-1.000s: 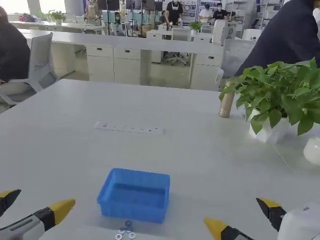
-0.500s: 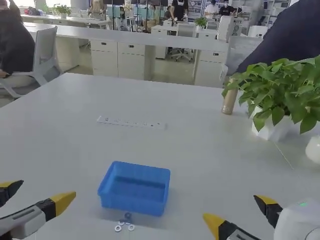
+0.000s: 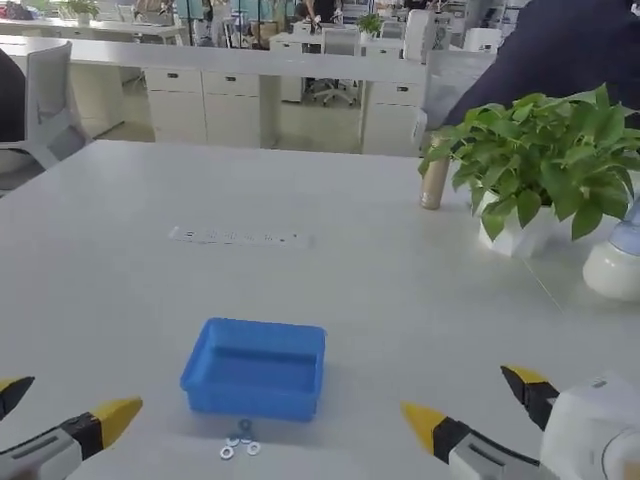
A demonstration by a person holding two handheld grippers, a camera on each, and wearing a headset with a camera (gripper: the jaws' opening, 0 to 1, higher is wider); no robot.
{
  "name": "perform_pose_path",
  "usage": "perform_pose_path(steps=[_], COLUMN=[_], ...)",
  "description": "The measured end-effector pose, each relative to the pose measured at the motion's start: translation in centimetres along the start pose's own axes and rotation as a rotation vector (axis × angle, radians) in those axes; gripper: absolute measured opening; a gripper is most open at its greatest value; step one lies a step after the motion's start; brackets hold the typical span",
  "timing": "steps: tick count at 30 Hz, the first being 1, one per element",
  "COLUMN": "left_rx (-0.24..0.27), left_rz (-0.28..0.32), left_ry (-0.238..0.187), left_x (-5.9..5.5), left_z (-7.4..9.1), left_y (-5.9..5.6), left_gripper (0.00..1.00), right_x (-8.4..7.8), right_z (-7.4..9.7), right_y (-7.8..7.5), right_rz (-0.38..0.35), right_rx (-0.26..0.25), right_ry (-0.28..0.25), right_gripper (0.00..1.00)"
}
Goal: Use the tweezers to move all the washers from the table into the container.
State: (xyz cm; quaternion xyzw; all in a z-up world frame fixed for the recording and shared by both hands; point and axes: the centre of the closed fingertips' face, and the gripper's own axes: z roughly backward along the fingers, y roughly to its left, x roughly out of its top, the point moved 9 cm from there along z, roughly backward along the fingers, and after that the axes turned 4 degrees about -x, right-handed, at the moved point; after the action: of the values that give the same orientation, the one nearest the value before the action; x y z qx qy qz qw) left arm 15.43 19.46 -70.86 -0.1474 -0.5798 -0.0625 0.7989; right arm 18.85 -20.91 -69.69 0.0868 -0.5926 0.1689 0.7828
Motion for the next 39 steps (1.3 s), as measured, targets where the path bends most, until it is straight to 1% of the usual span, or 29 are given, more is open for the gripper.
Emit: perform_pose_path(steps=[4, 10, 12, 14, 17, 18, 19, 21, 22, 23, 24, 26, 30, 32, 35, 36, 38, 39], left_rx=[-0.003, -0.014, -0.021, -0.013, -0.017, -0.025, -0.031, -0.047, -0.057, -0.070, -0.083, -0.092, -0.102, -0.104, -0.121, -0.124, -0.157, -0.175], left_rz=[0.005, 0.004, -0.002, -0.023, -0.031, -0.032, -0.031, -0.038, -0.034, -0.028, -0.016, -0.003, -0.017, -0.025, -0.038, -0.044, -0.036, -0.039], left_ry=[-0.004, -0.019, -0.021, -0.030, -0.031, -0.029, -0.025, -0.020, -0.009, -0.004, -0.001, 0.013, 0.035, 0.054, 0.087, 0.089, 0.111, 0.120], left_x=[0.0, 0.3, 0.3, 0.6, 0.7, 0.7, 0.7, 0.8, 0.7, 0.7, 0.6, 0.5, 0.4, 0.4, 0.3, 0.3, 0.4, 0.4], left_z=[0.0, 0.1, 0.1, 0.2, 0.1, 0.1, 0.2, 0.2, 0.2, 0.2, 0.1, 0.0, -0.1, -0.2, -0.2, -0.2, -0.2, -0.2], left_y=[0.0, -0.1, -0.1, -0.1, 0.0, 0.0, 0.0, 0.0, 0.0, 0.0, 0.1, 0.2, -0.1, -0.1, -0.4, -0.4, -0.6, -0.7], left_gripper=[0.78, 0.78, 0.78, 0.75, 0.74, 0.74, 0.73, 0.73, 0.71, 0.70, 0.68, 0.67, 0.68, 0.67, 0.66, 0.65, 0.64, 0.64], right_x=[0.1, 0.5, 0.6, 0.7, 0.6, 0.6, 0.6, 0.5, 0.3, 0.4, 0.4, 0.4, 0.5, 0.7, 0.9, 1.0, 1.2, 1.4], right_z=[-0.1, -0.1, 0.0, 0.1, 0.0, 0.0, 0.1, 0.1, -0.1, -0.1, -0.1, 0.0, -0.1, -0.1, -0.4, -0.4, -0.5, -0.5], right_y=[0.0, 0.2, 0.2, 0.2, -0.2, -0.3, -0.4, -0.4, -0.4, -0.4, -0.2, -0.1, -0.1, 0.2, 0.6, 0.7, 0.9, 1.0], right_rz=[0.006, 0.013, 0.014, 0.010, 0.004, 0.002, 0.005, 0.000, -0.007, -0.001, 0.022, 0.037, 0.007, 0.007, 0.015, 0.016, 0.009, -0.005], right_rx=[0.000, 0.009, 0.003, -0.007, -0.036, -0.040, -0.040, -0.038, -0.018, -0.025, -0.029, -0.031, -0.024, -0.025, -0.017, -0.012, -0.009, -0.011], right_ry=[-0.002, -0.025, -0.032, -0.033, -0.014, -0.009, 0.001, 0.022, 0.051, 0.045, 0.053, 0.061, 0.058, 0.063, 0.076, 0.077, 0.074, 0.068], right_gripper=[0.70, 0.70, 0.70, 0.70, 0.67, 0.65, 0.62, 0.60, 0.60, 0.60, 0.60, 0.59, 0.59, 0.59, 0.58, 0.57, 0.55, 0.55])
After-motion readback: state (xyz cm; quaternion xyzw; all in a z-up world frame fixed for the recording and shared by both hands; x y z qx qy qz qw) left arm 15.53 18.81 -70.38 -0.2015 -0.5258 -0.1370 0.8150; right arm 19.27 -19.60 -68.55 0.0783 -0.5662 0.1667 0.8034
